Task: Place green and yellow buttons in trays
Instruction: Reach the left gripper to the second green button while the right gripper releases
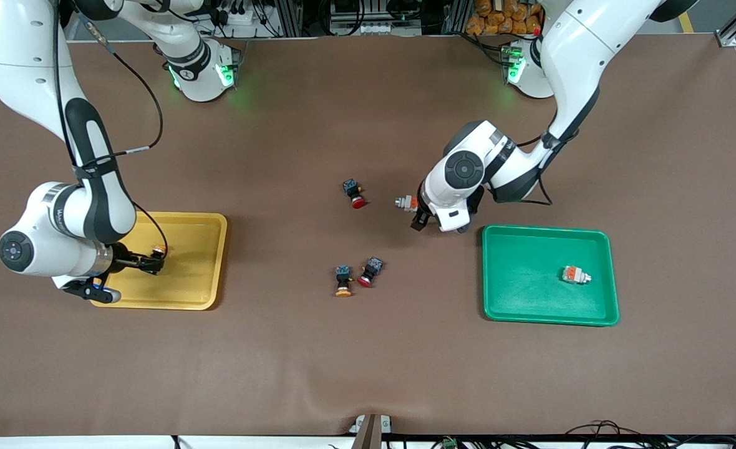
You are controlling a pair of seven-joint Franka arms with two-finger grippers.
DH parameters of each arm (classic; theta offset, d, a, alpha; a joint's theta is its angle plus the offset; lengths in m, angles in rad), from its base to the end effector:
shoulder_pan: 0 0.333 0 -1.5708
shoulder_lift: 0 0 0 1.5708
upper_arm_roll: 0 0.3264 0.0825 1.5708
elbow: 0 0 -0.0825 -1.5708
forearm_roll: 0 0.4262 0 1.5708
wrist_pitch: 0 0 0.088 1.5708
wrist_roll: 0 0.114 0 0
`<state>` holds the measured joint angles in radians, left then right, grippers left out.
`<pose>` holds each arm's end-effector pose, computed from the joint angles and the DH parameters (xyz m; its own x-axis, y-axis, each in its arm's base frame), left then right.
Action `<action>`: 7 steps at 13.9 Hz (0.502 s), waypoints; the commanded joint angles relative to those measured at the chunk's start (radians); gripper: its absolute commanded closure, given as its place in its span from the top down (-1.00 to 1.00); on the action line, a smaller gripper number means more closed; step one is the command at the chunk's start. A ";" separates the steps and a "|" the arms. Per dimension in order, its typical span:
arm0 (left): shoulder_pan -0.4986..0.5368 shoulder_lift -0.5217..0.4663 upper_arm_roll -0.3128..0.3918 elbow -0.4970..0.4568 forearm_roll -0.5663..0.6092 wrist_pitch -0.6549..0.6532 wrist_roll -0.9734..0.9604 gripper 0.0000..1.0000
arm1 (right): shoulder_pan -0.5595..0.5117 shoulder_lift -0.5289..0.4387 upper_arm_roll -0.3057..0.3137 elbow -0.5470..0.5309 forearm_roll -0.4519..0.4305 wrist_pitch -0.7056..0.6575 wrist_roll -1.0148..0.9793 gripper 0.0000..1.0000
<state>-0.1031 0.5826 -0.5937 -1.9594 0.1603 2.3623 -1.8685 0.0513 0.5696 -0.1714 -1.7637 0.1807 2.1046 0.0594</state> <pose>0.4951 -0.4054 0.1859 0.4199 0.8894 -0.1806 0.8879 -0.4438 -0.1209 0.6689 -0.0651 0.2024 0.9406 -0.2594 -0.2188 -0.2716 -0.9620 -0.0268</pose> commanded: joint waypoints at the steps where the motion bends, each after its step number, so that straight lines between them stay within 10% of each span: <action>1: -0.029 0.014 0.005 -0.038 0.007 0.072 -0.018 1.00 | 0.010 -0.039 0.016 -0.005 0.020 -0.034 0.010 1.00; 7: -0.061 0.045 0.012 -0.084 0.007 0.184 -0.017 0.82 | 0.142 -0.048 0.021 0.065 0.019 -0.095 0.221 1.00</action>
<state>-0.1478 0.6232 -0.5925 -2.0287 0.1604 2.4971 -1.8674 0.1584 0.5369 -0.1463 -1.7256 0.1934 2.0565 0.2126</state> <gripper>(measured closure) 0.000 0.000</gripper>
